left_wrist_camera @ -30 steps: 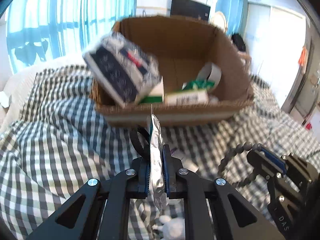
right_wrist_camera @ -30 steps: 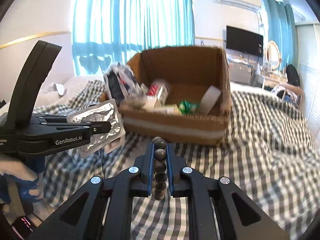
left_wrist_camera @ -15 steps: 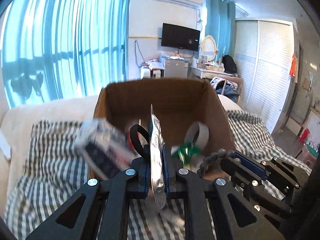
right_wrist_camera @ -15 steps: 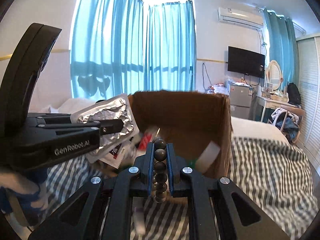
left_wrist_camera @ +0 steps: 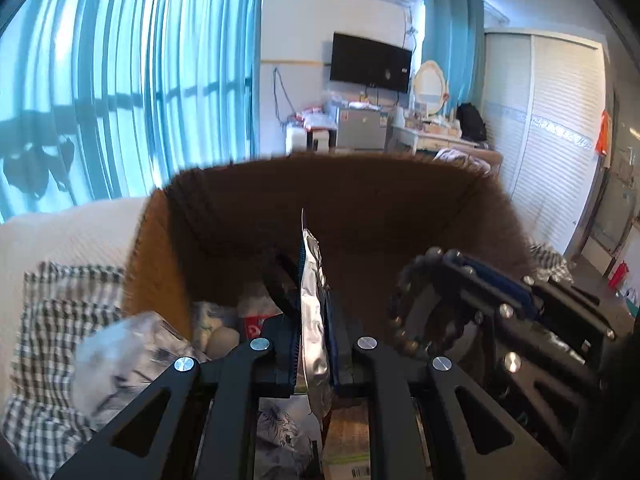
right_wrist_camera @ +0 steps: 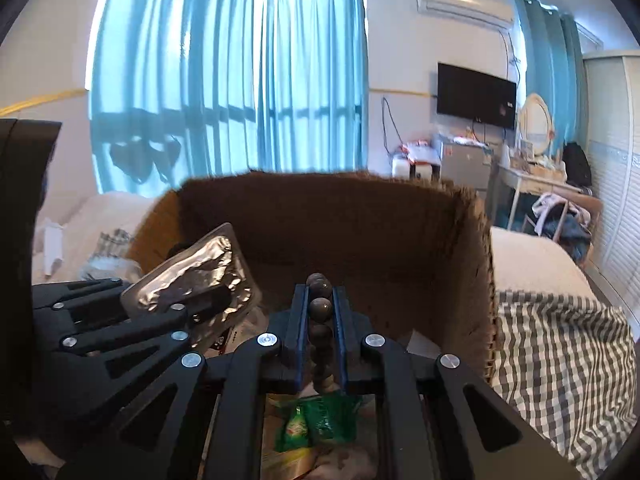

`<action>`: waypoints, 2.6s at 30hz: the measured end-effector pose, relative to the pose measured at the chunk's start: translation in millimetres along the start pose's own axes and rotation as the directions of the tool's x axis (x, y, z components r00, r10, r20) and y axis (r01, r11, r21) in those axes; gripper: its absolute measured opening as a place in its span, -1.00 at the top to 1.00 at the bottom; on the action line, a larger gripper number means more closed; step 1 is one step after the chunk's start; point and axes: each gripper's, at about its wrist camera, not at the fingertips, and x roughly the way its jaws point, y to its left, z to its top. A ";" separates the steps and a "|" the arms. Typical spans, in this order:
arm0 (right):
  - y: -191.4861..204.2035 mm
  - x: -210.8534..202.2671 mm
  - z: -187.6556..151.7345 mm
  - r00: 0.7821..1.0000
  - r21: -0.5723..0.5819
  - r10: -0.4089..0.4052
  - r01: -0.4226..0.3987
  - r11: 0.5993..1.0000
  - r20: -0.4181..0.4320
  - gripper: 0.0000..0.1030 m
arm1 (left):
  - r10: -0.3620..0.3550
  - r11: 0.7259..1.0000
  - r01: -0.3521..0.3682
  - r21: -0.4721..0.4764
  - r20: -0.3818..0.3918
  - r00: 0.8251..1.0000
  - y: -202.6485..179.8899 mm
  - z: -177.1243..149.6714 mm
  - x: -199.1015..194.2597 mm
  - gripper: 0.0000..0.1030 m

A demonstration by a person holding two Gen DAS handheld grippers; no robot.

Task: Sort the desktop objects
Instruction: 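Lift the blister pack and bracelet and carry both over the box, then open both tools to drop the blister pack and bracelet into the box, then grasp the clear comb with the left tool while the right tool grasps the white tube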

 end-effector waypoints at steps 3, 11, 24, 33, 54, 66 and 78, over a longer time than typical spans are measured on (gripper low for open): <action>-4.6 3.4 -0.6 1.000 0.008 -0.010 0.010 1.000 -0.021 0.77 | 0.008 1.000 -0.008 0.007 -0.018 1.000 0.1 -6.4 8.0 0.78; -9.4 -42.4 19.2 0.998 0.029 -0.040 0.039 0.999 0.058 -0.09 | 0.031 0.999 -0.030 -0.044 0.017 0.999 8.1 3.1 -19.9 0.18; 9.1 -110.6 -30.9 0.997 0.048 -0.030 0.027 0.998 0.071 -0.11 | 0.142 0.986 -0.134 -0.098 0.083 0.986 40.9 -20.1 -113.0 -0.77; 30.3 -128.1 -100.9 0.998 -0.017 0.020 -0.019 1.000 0.053 -0.11 | 0.230 0.971 -0.226 -0.083 0.042 0.972 45.9 -106.5 -112.2 -0.77; 66.3 -37.5 -188.9 0.950 -0.136 0.119 -0.164 0.977 -0.288 0.14 | 0.100 0.991 -0.124 -0.054 -0.318 0.943 37.2 -183.7 -18.7 -0.77; 53.2 -18.6 -194.6 0.942 -0.049 0.131 -0.153 0.987 -0.309 0.60 | 0.063 0.996 -0.082 -0.037 -0.368 0.928 26.2 -189.6 14.6 -0.80; 25.2 -71.1 -183.3 0.976 -0.007 0.065 -0.068 0.998 -0.209 0.60 | 0.079 0.997 -0.082 0.005 -0.345 0.935 20.7 -194.7 -10.8 0.90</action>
